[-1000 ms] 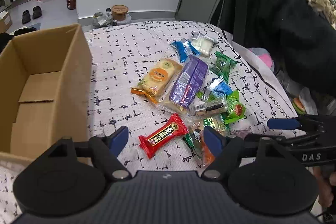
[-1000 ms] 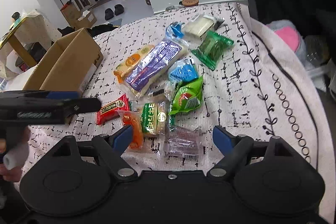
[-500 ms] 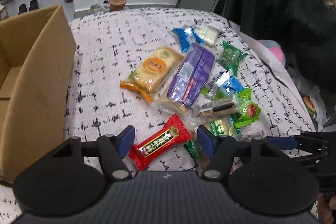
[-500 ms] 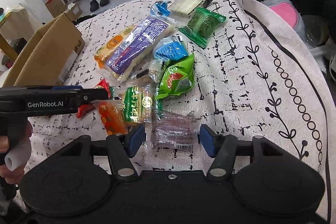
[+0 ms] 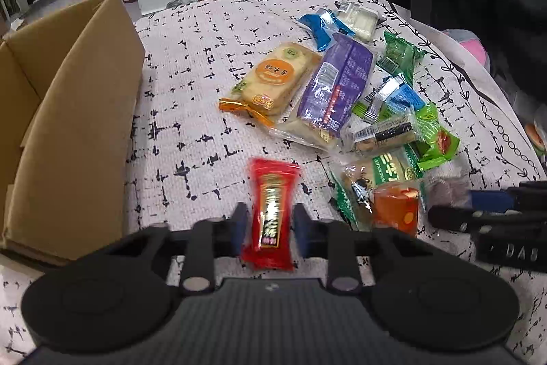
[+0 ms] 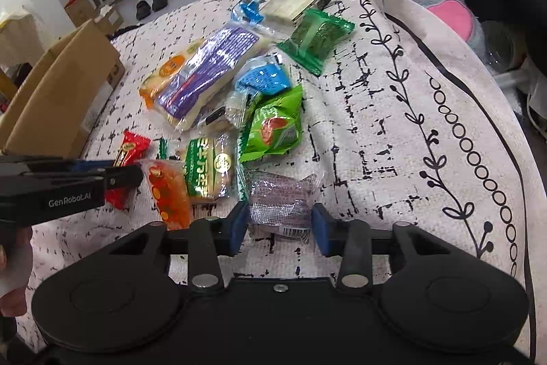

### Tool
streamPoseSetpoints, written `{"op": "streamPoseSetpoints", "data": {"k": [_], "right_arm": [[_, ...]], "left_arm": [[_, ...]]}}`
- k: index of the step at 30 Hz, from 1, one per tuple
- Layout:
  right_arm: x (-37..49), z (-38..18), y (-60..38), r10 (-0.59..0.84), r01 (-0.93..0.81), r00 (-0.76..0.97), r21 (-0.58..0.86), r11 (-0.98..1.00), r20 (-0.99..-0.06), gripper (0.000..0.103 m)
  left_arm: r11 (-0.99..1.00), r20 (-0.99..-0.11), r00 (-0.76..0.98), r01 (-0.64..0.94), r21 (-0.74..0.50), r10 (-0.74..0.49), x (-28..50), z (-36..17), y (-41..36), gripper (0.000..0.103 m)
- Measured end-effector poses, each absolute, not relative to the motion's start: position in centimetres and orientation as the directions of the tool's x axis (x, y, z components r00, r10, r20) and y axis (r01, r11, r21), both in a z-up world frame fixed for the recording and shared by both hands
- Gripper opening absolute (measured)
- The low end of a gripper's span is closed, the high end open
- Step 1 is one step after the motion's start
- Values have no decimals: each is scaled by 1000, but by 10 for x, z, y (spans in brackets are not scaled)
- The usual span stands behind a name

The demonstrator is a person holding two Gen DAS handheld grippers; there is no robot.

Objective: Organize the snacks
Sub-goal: 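Grasp the red snack bar with the left tool while the right tool grasps a clear purple packet, then carry both snacks over the cardboard box and open both tools to drop them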

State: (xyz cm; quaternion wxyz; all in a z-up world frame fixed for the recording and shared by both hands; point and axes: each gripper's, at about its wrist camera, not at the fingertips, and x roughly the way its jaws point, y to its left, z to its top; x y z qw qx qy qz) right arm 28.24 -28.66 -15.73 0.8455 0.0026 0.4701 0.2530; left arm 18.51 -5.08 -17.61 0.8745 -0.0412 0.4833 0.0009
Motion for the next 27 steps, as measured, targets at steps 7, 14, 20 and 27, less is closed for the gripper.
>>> {"op": "streamPoseSetpoints", "data": {"k": [7, 14, 20, 27], "right_arm": [[282, -140, -291, 494, -420, 438, 315, 851, -751, 36], [279, -112, -282, 533, -461, 471, 320, 828, -702, 36], [278, -91, -270, 592, -490, 464, 365, 791, -659, 36], [277, -64, -245, 656, -554, 466, 382, 740, -594, 36]], "left_arm": [[990, -841, 535, -52, -128, -80, 179, -162, -47, 19], [983, -818, 566, -69, -171, -103, 167, -138, -45, 19], [977, -786, 609, -83, -196, -106, 158, -114, -35, 19], [972, -747, 660, -112, -207, -83, 149, -83, -18, 19]]}}
